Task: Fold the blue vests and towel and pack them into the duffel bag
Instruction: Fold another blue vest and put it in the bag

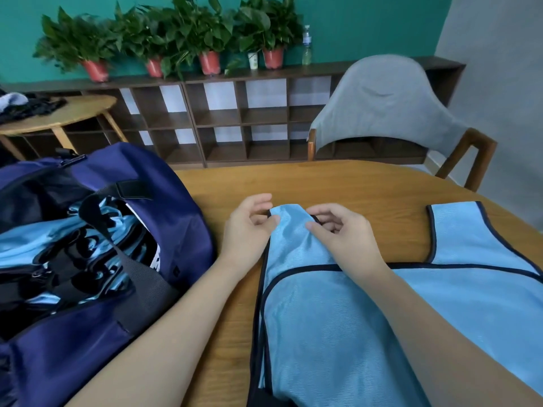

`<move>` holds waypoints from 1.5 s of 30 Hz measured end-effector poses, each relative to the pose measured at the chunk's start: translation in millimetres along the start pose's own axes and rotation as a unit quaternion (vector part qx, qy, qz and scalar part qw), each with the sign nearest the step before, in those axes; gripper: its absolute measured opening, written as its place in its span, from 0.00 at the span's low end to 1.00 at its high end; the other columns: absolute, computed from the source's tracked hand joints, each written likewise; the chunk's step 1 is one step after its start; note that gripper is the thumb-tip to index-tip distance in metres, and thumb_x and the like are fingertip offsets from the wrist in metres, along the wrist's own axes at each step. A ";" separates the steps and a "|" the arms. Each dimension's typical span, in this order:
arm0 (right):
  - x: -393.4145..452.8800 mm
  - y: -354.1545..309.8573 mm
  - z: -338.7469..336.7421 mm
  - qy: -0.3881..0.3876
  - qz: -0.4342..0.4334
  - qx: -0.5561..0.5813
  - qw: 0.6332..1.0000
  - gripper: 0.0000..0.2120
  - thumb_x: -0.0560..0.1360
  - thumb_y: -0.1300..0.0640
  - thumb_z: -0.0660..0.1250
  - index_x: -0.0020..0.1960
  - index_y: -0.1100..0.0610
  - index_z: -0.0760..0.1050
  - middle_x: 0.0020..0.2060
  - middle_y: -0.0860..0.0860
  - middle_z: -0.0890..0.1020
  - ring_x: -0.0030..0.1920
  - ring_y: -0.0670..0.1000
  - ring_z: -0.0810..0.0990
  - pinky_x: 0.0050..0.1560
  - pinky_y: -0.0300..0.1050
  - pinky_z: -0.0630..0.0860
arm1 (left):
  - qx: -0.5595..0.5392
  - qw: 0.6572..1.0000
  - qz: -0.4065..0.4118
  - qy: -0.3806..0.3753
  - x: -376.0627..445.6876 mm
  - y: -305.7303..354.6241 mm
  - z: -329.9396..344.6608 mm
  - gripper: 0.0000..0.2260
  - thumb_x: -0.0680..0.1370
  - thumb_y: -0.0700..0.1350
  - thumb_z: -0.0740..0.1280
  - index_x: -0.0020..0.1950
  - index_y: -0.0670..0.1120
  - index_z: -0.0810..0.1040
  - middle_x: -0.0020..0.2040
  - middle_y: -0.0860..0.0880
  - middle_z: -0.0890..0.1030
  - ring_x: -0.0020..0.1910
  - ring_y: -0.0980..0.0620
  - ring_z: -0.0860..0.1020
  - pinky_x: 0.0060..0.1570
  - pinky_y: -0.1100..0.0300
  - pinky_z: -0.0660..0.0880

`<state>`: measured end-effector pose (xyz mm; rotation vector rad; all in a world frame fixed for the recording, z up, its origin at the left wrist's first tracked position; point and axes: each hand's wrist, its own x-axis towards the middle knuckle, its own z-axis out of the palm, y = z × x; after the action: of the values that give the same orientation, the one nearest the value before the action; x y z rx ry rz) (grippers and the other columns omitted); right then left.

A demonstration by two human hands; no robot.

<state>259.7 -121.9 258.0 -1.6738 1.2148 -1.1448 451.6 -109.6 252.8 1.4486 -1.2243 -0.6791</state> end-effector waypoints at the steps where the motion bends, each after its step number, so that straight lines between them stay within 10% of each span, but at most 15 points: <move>1: -0.3 -2.0 -1.5 -0.008 0.013 0.049 0.999 0.08 0.76 0.59 0.74 0.53 0.49 0.83 0.44 0.44 0.86 0.42 0.42 0.82 0.48 0.36 0.78 | -0.030 0.999 0.000 -0.018 -1.3 2.3 -0.2 0.18 0.77 0.38 0.73 0.65 0.52 0.79 0.58 0.56 0.83 0.52 0.61 0.81 0.57 0.65 0.76; 6: 8.1 -5.5 -7.4 -0.092 0.097 0.246 0.960 0.13 0.75 0.59 0.75 0.59 0.57 0.82 0.55 0.55 0.86 0.59 0.55 0.83 0.67 0.54 0.76 | -0.080 0.994 0.030 -0.070 -6.9 8.0 1.6 0.19 0.79 0.32 0.68 0.64 0.50 0.79 0.60 0.54 0.83 0.61 0.59 0.80 0.59 0.63 0.76; 13: 15.1 -5.7 -16.6 -0.128 0.099 0.424 0.891 0.19 0.77 0.59 0.69 0.67 0.63 0.75 0.62 0.61 0.81 0.65 0.56 0.80 0.68 0.51 0.73 | -0.061 0.997 0.045 -0.034 -3.7 5.7 4.8 0.20 0.80 0.29 0.62 0.61 0.51 0.79 0.60 0.56 0.82 0.61 0.61 0.79 0.65 0.61 0.75; 19: 11.4 3.8 -8.8 0.036 0.039 0.009 0.999 0.08 0.78 0.55 0.71 0.57 0.50 0.82 0.49 0.42 0.85 0.48 0.37 0.81 0.55 0.36 0.78 | 0.165 0.980 0.114 -0.010 -3.2 -6.5 5.9 0.17 0.78 0.32 0.64 0.63 0.48 0.81 0.62 0.52 0.80 0.61 0.53 0.77 0.64 0.64 0.70; 24: 1.5 6.4 -11.0 0.060 -0.044 -0.228 0.971 0.06 0.79 0.53 0.66 0.51 0.48 0.82 0.44 0.41 0.83 0.47 0.43 0.80 0.48 0.46 0.79 | 0.321 0.943 0.072 -0.044 -2.9 -15.0 7.1 0.11 0.82 0.47 0.66 0.62 0.51 0.82 0.73 0.49 0.71 0.72 0.47 0.65 0.70 0.53 0.58; 32: -19.9 -4.9 -61.4 -0.043 -0.042 -0.301 0.952 0.08 0.79 0.48 0.67 0.54 0.49 0.81 0.51 0.42 0.83 0.54 0.46 0.79 0.55 0.47 0.77 | 0.269 0.938 0.203 -0.082 -26.4 4.6 3.5 0.08 0.81 0.46 0.68 0.57 0.49 0.84 0.56 0.55 0.83 0.57 0.57 0.76 0.63 0.52 0.72; 38: -57.0 9.3 -170.4 -0.077 0.000 -0.390 0.917 0.12 0.78 0.46 0.69 0.58 0.49 0.81 0.54 0.42 0.82 0.55 0.45 0.79 0.56 0.41 0.76 | 0.328 0.913 0.122 -0.211 -78.4 15.3 10.9 0.28 0.75 0.69 0.64 0.71 0.57 0.73 0.68 0.58 0.75 0.70 0.58 0.69 0.71 0.53 0.66; 45: -90.5 33.1 -246.3 -0.089 0.081 -0.477 0.871 0.20 0.77 0.40 0.66 0.67 0.45 0.75 0.62 0.44 0.77 0.62 0.49 0.75 0.63 0.48 0.73 | 0.414 0.875 0.184 -0.172 -98.1 12.6 5.2 0.19 0.85 0.52 0.57 0.76 0.54 0.66 0.69 0.55 0.72 0.70 0.52 0.66 0.68 0.54 0.62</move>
<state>3.6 -60.7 283.6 -2.2287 1.9169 -0.2196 412.5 -19.1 243.4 1.7218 -2.1793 -0.1228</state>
